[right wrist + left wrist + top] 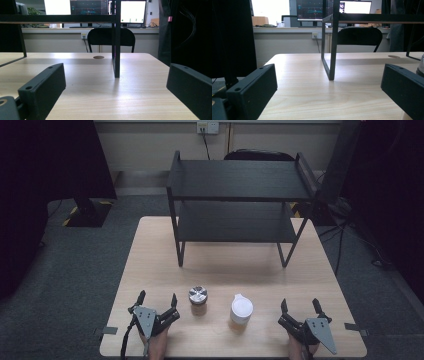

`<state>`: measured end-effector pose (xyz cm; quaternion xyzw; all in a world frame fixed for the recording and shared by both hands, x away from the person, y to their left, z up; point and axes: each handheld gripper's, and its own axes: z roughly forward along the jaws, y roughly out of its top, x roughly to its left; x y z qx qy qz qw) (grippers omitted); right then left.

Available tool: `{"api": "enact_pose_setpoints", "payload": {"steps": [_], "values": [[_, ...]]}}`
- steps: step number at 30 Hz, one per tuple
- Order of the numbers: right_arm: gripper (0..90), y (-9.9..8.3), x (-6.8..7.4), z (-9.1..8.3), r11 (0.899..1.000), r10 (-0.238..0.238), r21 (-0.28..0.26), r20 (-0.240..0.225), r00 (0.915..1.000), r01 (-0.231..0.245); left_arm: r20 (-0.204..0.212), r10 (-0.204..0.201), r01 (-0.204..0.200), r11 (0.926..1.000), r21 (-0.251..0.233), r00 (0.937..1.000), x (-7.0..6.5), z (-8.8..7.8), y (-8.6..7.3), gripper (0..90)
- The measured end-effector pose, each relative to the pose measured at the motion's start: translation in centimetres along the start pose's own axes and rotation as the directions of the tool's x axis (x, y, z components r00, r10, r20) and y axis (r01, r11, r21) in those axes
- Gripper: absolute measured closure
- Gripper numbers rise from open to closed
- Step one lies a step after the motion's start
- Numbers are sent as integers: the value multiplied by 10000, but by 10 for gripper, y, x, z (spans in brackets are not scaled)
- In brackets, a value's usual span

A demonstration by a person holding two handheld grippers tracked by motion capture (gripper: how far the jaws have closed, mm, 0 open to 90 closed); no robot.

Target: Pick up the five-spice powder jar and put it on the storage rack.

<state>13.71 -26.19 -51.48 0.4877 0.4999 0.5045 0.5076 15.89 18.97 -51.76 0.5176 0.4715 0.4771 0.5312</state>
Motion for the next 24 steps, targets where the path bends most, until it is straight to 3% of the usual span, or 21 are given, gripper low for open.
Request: {"api": "enact_pose_setpoints", "payload": {"steps": [24], "values": [[9,0,1,0,10000,-4,3,78,10000,4,3,2,-2,10000,0,10000,0,0,0,0]]}}
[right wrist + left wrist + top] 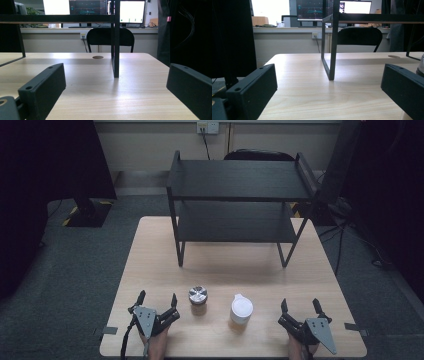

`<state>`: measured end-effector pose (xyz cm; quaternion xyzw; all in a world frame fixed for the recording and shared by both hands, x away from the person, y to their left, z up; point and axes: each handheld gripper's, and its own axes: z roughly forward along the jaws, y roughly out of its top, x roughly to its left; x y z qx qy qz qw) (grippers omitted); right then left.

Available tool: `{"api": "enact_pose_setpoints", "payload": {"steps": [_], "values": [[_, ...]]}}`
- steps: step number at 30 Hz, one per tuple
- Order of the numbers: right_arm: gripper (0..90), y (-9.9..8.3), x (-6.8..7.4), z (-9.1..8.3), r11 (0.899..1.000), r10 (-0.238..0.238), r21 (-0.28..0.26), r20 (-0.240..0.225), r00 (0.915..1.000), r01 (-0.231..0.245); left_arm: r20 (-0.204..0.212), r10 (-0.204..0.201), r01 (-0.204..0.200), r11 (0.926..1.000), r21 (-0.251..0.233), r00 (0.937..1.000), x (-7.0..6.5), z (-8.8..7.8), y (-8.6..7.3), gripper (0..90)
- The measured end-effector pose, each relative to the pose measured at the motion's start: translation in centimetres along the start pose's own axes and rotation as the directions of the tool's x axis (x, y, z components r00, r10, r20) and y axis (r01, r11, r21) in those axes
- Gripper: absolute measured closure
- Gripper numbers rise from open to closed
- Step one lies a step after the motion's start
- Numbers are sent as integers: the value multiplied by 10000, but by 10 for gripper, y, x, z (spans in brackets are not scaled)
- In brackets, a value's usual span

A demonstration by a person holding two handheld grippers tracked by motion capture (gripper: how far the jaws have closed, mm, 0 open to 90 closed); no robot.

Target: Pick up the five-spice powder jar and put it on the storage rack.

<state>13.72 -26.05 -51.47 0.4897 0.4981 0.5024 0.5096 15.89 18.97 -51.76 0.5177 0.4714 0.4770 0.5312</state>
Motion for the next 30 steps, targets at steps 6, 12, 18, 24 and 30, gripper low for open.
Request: {"api": "enact_pose_setpoints", "payload": {"steps": [6,12,18,24,30], "values": [[9,0,0,0,10000,4,1,17,10000,-4,9,4,-4,10000,1,10000,0,0,0,0],[9,0,1,0,10000,5,3,32,10000,-5,-30,2,-2,10000,-2,10000,-1,0,0,0],[9,0,1,0,10000,3,2,31,10000,-3,89,144,-143,9998,-140,9999,-2,-1,0,0],[9,0,1,0,10000,0,2,31,10000,0,403,-145,163,9989,-443,9991,0,-5,8,0],[9,0,1,0,10000,-2,2,44,10000,2,1003,-618,679,9960,-588,9930,3,-7,23,0]]}}
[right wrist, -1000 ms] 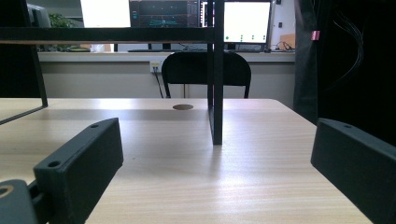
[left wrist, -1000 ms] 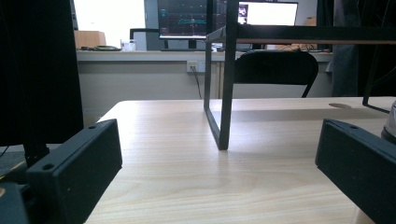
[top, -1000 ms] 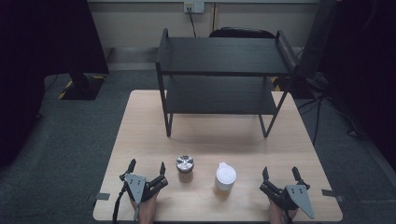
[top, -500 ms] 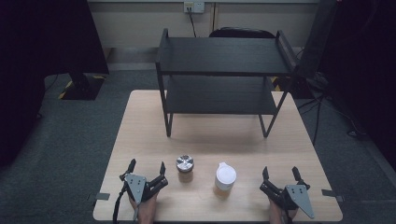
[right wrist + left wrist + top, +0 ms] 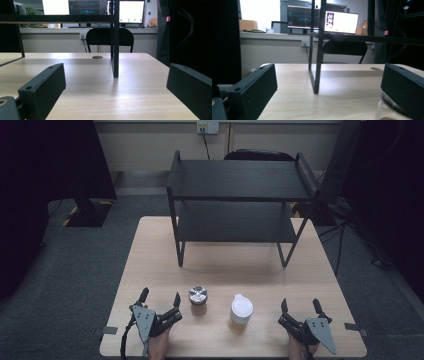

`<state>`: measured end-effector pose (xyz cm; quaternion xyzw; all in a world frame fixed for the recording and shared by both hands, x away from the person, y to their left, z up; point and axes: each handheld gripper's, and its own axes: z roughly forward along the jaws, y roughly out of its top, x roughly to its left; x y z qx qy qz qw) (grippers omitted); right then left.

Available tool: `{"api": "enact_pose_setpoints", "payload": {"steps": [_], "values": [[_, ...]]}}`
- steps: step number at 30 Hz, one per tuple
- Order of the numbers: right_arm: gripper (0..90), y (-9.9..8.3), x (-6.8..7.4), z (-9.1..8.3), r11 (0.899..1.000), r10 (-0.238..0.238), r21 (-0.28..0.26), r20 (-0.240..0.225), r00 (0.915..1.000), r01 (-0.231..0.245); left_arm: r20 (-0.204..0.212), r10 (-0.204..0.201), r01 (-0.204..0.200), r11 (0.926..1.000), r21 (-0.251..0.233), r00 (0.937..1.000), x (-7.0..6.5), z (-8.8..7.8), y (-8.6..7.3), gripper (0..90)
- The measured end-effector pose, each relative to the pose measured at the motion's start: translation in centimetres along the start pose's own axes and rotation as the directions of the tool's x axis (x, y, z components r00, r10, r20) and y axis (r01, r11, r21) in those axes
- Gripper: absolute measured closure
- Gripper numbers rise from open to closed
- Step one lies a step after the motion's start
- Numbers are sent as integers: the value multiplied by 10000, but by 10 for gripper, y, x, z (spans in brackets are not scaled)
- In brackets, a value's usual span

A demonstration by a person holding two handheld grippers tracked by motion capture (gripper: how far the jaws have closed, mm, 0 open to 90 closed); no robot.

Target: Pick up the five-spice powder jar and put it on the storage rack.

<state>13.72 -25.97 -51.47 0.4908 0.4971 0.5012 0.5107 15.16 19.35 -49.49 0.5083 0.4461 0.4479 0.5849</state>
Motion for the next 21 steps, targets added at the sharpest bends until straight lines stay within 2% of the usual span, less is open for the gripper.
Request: {"api": "enact_pose_setpoints", "payload": {"steps": [10,12,21], "values": [[9,0,0,0,10000,4,0,0,10000,-4,765,-222,207,9996,209,9968,-5,5,21,0],[9,0,0,0,10000,6,0,0,10000,-6,985,-266,244,9994,238,9948,-6,7,23,0],[9,0,0,0,10000,3,-1,-4,10000,-3,1460,-135,58,9985,535,9892,-19,17,19,0]]}}
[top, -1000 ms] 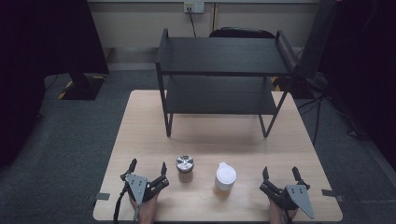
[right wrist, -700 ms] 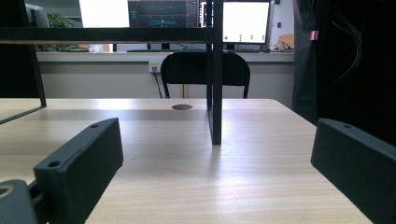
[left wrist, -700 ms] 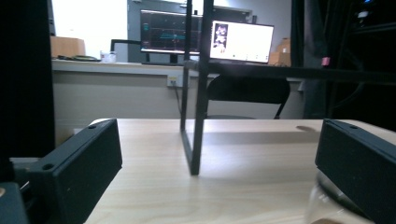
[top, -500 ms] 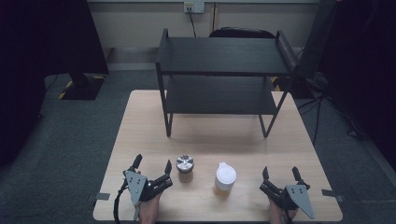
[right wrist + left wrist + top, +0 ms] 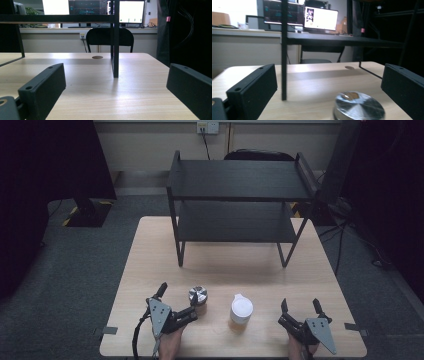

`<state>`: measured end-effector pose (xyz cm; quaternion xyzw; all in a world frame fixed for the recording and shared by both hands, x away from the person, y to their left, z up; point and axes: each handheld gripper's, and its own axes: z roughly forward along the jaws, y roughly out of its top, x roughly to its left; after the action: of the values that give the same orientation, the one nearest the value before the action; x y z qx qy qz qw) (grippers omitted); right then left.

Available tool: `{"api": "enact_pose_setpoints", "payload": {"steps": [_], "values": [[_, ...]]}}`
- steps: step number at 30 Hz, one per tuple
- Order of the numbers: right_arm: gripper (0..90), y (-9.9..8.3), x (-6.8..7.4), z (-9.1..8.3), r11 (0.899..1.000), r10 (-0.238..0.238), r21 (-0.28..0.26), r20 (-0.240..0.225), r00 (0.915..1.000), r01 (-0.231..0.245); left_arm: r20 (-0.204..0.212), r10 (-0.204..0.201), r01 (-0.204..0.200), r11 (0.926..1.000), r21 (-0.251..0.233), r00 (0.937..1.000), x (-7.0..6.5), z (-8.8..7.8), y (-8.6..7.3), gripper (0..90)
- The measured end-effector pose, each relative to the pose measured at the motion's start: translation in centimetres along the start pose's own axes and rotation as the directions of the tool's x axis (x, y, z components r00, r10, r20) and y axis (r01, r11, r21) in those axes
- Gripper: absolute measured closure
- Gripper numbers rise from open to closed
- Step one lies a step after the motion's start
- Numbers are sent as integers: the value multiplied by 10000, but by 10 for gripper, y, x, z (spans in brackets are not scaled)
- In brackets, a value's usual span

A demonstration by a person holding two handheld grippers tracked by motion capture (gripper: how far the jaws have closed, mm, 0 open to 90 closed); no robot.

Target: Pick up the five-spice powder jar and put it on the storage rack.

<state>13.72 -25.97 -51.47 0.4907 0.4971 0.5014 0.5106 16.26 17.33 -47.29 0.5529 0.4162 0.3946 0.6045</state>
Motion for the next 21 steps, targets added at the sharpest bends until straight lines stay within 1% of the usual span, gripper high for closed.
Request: {"api": "enact_pose_setpoints", "payload": {"steps": [3,6,7,9,14,18,21], "values": [[9,0,0,0,10000,1,0,0,10000,-1,29,213,-213,9998,56,9998,-7,3,-4,0],[8,0,0,0,10000,1,-1,1,10000,-1,72,240,-241,9997,97,9997,-12,6,-8,0],[9,0,0,0,10000,0,-1,1,10000,0,58,330,-330,9994,120,9994,-16,8,-11,0],[9,0,0,0,10000,-1,0,2,10000,1,72,363,-364,9993,101,9993,-18,9,-13,3],[9,0,0,0,10000,-2,0,1,10000,2,215,406,-411,9988,277,9989,-22,15,-17,12],[8,0,0,0,10000,2,2,5,10000,-2,124,291,-296,9988,382,9995,-25,18,-20,16],[9,0,0,0,10000,4,1,9,10000,-4,44,293,-294,9986,430,9996,-27,19,-22,35]]}}
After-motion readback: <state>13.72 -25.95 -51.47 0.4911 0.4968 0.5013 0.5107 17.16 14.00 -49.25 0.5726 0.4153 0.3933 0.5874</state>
